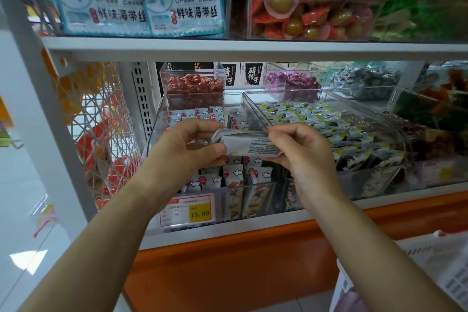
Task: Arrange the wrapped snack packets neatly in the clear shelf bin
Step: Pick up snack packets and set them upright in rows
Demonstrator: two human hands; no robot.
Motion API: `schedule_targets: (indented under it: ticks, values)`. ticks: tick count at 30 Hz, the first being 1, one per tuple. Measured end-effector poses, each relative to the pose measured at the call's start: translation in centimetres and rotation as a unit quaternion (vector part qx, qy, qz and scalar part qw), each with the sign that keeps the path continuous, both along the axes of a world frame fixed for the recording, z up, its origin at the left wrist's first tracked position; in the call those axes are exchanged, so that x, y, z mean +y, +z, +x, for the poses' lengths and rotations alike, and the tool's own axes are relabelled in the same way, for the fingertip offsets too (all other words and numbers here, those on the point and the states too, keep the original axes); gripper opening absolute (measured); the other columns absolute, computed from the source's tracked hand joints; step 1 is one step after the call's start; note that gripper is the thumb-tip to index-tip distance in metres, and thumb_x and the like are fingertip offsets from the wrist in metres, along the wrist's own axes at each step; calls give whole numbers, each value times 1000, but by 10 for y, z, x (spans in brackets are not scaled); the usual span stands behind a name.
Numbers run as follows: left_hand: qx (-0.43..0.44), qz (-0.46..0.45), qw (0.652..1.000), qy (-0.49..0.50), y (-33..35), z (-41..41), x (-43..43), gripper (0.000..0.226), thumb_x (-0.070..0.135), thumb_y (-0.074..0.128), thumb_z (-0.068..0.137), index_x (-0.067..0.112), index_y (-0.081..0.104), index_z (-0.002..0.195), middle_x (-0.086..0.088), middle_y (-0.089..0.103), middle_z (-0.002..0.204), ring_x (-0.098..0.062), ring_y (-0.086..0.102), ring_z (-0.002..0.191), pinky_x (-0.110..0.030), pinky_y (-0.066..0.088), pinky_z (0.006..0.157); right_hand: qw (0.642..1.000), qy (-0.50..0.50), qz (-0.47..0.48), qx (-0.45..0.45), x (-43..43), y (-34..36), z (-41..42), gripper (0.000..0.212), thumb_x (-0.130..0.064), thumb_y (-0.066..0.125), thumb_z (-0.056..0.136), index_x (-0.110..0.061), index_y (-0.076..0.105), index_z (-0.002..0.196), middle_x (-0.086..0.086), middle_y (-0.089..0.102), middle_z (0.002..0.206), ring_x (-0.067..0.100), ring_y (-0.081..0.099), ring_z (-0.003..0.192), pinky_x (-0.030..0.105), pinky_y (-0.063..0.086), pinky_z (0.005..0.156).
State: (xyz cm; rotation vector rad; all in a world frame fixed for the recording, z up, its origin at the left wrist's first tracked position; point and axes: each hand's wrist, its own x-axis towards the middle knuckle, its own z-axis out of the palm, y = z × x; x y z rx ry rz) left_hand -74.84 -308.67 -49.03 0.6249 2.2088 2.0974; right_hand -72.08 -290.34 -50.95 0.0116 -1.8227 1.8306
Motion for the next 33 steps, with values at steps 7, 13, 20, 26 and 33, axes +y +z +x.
schedule_targets:
  ticks: [7,13,20,26,33]
  values:
    - [29,-91,995,27,1,4,4,33,35,69,72,9,59,90,-11,65,88,-23,67,77,-27,58,66,992,-41,113,35,-2,-1,3,16,-16,67,84,-21,67,69,-8,64,65,8,61,67,25,53,65]
    - [53,-126,987,86,2,0,-1,27,29,67,80,5,59,71,3,59,52,-8,56,45,-18,48,46,990,-17,139,37,-4,-2,3,14,-16,66,85,-18,68,71,-10,65,67,6,62,67,27,53,63]
    - [95,-153,978,107,3,-1,-5,29,32,66,78,6,63,64,0,65,54,-15,59,45,-23,52,48,991,-10,130,18,-6,-3,2,14,-16,65,85,-20,69,72,-7,68,70,10,65,72,42,57,69]
    - [48,-125,990,43,0,3,3,29,38,67,70,17,63,90,0,69,86,-14,69,75,-28,59,66,997,-43,57,5,-3,-6,-2,17,-17,65,86,-13,67,70,16,64,77,37,63,79,57,54,70]
    - [75,-124,984,105,-5,-2,8,18,21,50,94,8,62,92,-6,69,82,-11,69,69,-26,58,64,993,111,28,-2,-4,-8,-6,41,-5,63,86,-21,57,123,6,66,103,14,70,87,26,57,78]
